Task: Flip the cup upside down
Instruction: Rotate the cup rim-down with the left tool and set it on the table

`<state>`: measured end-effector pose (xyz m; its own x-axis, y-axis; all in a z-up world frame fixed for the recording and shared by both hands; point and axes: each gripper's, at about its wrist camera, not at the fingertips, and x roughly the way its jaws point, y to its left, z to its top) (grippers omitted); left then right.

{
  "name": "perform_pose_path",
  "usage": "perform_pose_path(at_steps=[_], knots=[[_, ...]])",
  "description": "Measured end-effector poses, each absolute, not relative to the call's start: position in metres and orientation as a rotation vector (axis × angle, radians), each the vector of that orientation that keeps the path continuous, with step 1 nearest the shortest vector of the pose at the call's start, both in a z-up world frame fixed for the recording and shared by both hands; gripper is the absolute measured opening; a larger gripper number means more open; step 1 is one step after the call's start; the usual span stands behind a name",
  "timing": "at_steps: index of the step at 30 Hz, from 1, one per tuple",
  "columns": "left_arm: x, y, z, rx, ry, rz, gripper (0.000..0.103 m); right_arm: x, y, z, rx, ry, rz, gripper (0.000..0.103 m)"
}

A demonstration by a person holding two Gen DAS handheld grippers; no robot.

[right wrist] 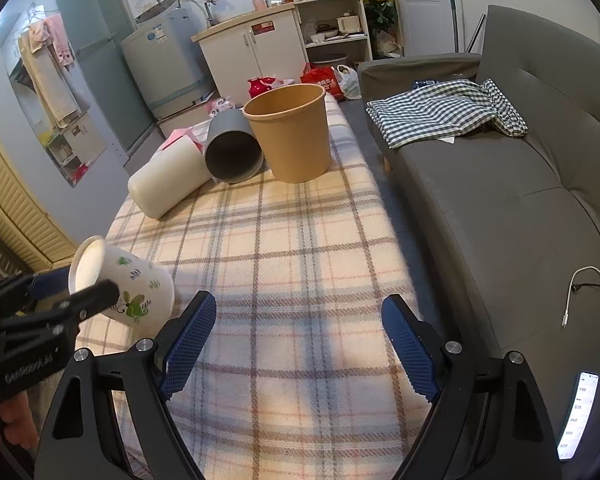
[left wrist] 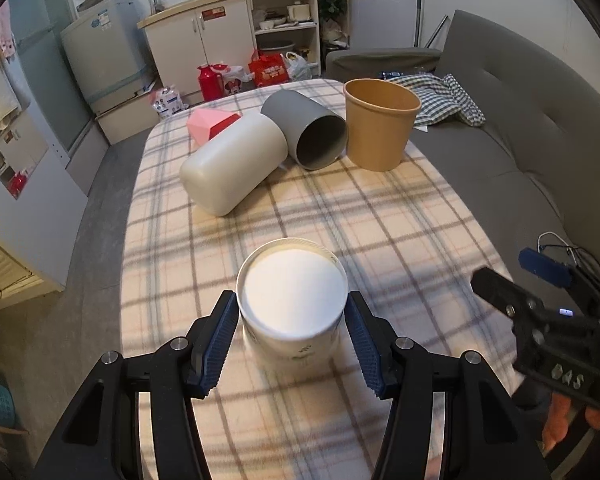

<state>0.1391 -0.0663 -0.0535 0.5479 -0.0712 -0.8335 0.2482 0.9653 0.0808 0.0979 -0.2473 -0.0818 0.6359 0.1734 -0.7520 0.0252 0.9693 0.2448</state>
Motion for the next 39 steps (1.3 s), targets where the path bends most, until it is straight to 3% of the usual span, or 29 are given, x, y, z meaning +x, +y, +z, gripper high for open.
perform_pose_path(at_steps=[12,15,19,39], knots=[[0.129,-0.060,-0.060,0.183,0.961,-0.199,0.058,0.096,-0.245,-0.077,0.231,0.872,0.081,0.085],[0.123,-0.058,-0.062,0.169,0.968,-0.210,0.067,0.093,-0.241,-0.072,0.221,0.864,0.084,0.085],[0.113,-0.054,-0.056,0.139,0.954,-0.212,0.071,0.085,-0.237,-0.059,0.199,0.842,0.086,0.085],[0.043,-0.025,0.041,-0.011,0.660,-0.177,0.071,0.009,-0.212,0.034,0.123,0.655,0.105,0.085]])
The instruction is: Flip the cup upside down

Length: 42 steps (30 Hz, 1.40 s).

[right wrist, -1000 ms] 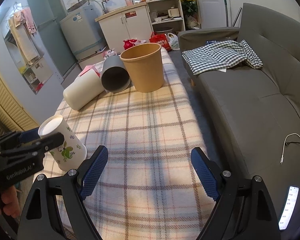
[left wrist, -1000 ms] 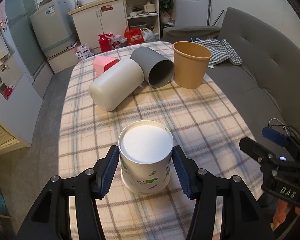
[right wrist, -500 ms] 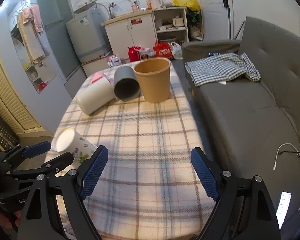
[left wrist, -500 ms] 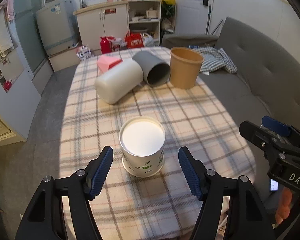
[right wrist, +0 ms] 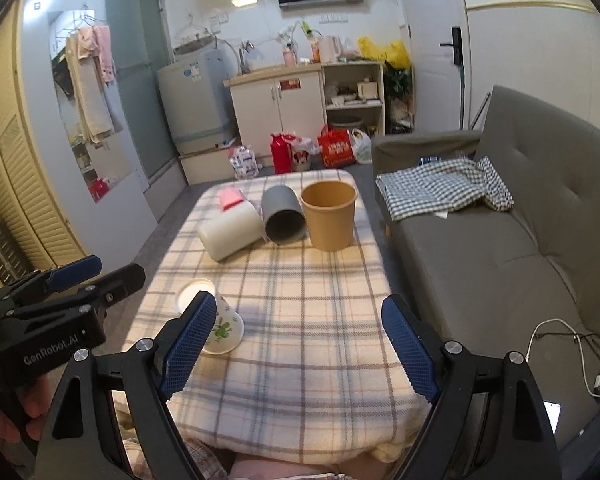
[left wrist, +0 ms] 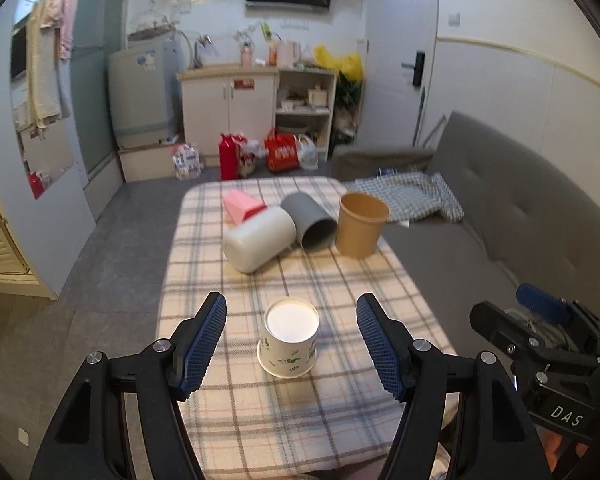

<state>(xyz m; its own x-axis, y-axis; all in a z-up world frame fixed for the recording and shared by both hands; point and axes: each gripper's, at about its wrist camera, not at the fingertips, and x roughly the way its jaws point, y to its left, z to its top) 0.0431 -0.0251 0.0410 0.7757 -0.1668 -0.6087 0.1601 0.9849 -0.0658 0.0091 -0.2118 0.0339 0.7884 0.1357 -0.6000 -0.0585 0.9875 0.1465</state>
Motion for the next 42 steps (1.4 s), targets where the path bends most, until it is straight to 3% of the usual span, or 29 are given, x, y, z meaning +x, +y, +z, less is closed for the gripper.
perform_pose_path(at_steps=[11,14,16,24,42], knots=[[-0.001,-0.006,0.015,-0.029,0.557,-0.077,0.071,-0.012,-0.191,0.015,0.063,0.618,0.118,0.085],[-0.010,-0.004,0.002,-0.020,0.544,-0.052,0.081,-0.013,-0.189,0.004,0.060,0.620,0.112,0.085],[-0.015,-0.004,-0.004,-0.013,0.537,-0.044,0.083,-0.014,-0.189,-0.004,0.063,0.611,0.105,0.095],[-0.025,-0.002,-0.023,-0.019,0.543,-0.013,0.095,-0.018,-0.187,-0.020,0.049,0.591,0.107,0.103],[-0.029,0.006,-0.028,-0.019,0.543,0.042,0.096,-0.016,-0.187,-0.027,0.057,0.614,0.115,0.103]])
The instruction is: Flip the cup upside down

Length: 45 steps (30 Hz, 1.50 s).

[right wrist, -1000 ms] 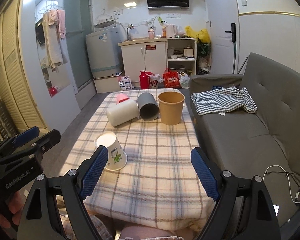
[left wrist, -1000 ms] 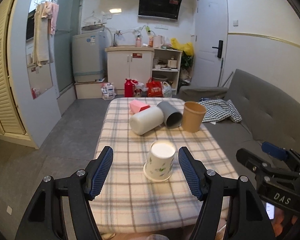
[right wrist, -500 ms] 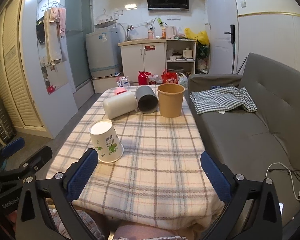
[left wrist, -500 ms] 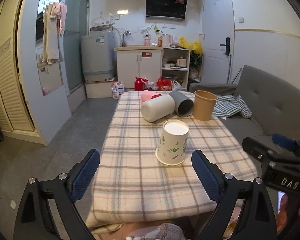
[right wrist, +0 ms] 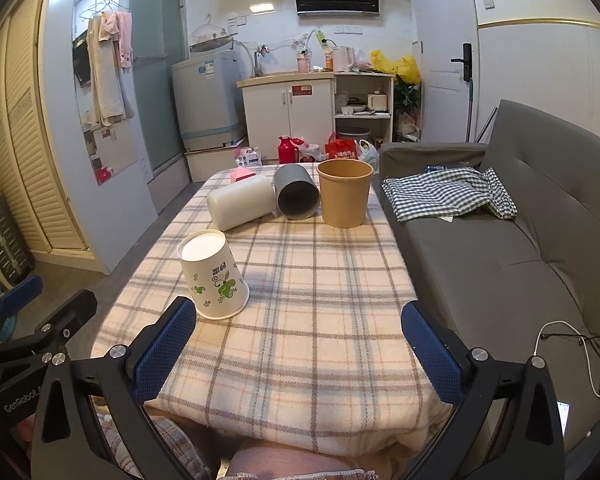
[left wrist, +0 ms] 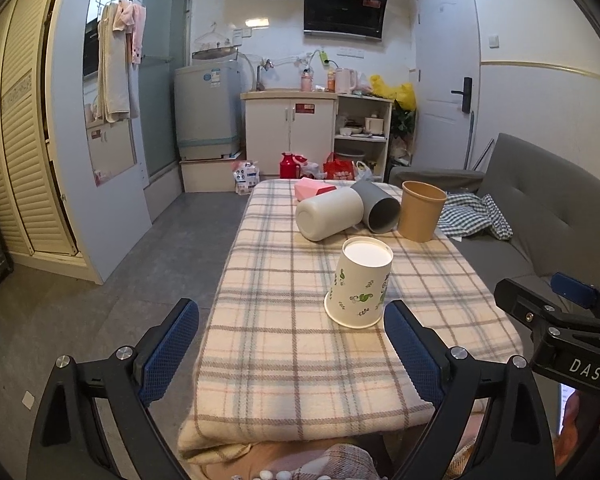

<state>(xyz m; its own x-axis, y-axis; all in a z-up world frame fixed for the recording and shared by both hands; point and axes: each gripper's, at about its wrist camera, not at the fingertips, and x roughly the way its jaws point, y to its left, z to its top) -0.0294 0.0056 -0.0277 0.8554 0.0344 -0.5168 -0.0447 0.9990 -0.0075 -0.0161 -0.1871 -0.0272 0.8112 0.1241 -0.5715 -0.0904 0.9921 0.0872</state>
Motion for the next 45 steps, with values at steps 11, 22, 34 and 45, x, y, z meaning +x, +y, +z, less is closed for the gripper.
perform_pose_path(at_steps=[11,22,34,45], knots=[[-0.0287,0.0075,-0.0286,-0.030,0.550,0.049,0.096,-0.0160,-0.1863,-0.0273,0.054,0.617,0.114,0.103],[-0.0302,0.0065,-0.0298,-0.033,0.553,0.053,0.096,-0.0166,-0.1867,-0.0267,0.049,0.622,0.114,0.103],[-0.0300,0.0061,-0.0303,-0.033,0.552,0.052,0.096,-0.0155,-0.1869,-0.0288,0.044,0.629,0.112,0.103],[-0.0293,0.0073,-0.0297,-0.035,0.553,0.052,0.096,-0.0141,-0.1858,-0.0312,0.042,0.632,0.113,0.103]])
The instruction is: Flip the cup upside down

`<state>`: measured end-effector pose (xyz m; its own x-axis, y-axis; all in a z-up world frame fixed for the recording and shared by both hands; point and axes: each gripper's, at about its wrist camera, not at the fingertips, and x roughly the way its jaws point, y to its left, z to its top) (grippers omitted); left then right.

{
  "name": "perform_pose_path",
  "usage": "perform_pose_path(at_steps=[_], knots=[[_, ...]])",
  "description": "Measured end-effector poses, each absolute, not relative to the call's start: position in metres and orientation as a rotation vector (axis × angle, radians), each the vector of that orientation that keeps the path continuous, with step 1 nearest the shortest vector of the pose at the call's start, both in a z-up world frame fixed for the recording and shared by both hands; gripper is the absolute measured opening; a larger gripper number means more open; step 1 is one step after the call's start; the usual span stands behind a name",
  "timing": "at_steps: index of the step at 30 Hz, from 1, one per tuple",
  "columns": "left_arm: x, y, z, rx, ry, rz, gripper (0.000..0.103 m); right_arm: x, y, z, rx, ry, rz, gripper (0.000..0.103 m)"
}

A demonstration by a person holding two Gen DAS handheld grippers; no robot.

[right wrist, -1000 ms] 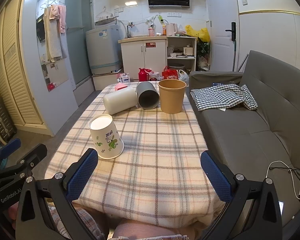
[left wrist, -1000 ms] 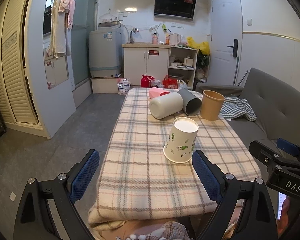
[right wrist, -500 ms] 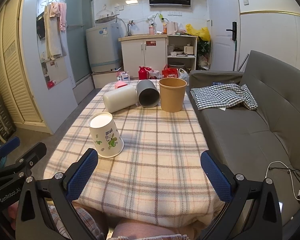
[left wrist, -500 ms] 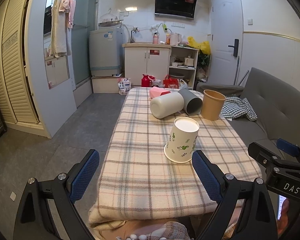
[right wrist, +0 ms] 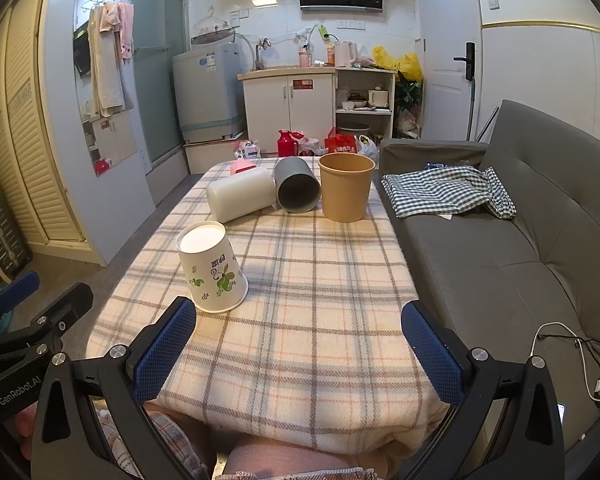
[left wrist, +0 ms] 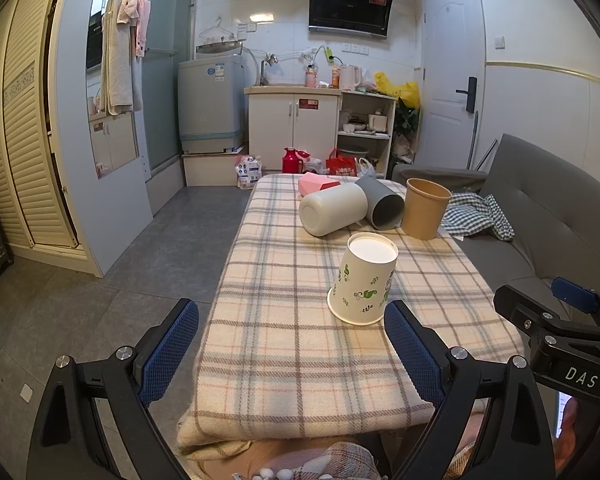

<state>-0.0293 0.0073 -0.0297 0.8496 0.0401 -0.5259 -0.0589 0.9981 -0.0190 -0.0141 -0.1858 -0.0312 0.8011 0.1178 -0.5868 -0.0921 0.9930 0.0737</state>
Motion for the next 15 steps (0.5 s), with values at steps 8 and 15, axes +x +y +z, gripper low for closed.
perform_pose_path(at_steps=[8,15], knots=[[-0.0291,0.0076,-0.0295,-0.036,0.553,0.052,0.096,-0.0140,-0.1859,-0.0313,0.041,0.633,0.113,0.103],[-0.0288,0.0069,-0.0294,-0.033,0.550,0.052,0.096,-0.0139,-0.1859,-0.0313,0.041,0.634,0.112,0.103]])
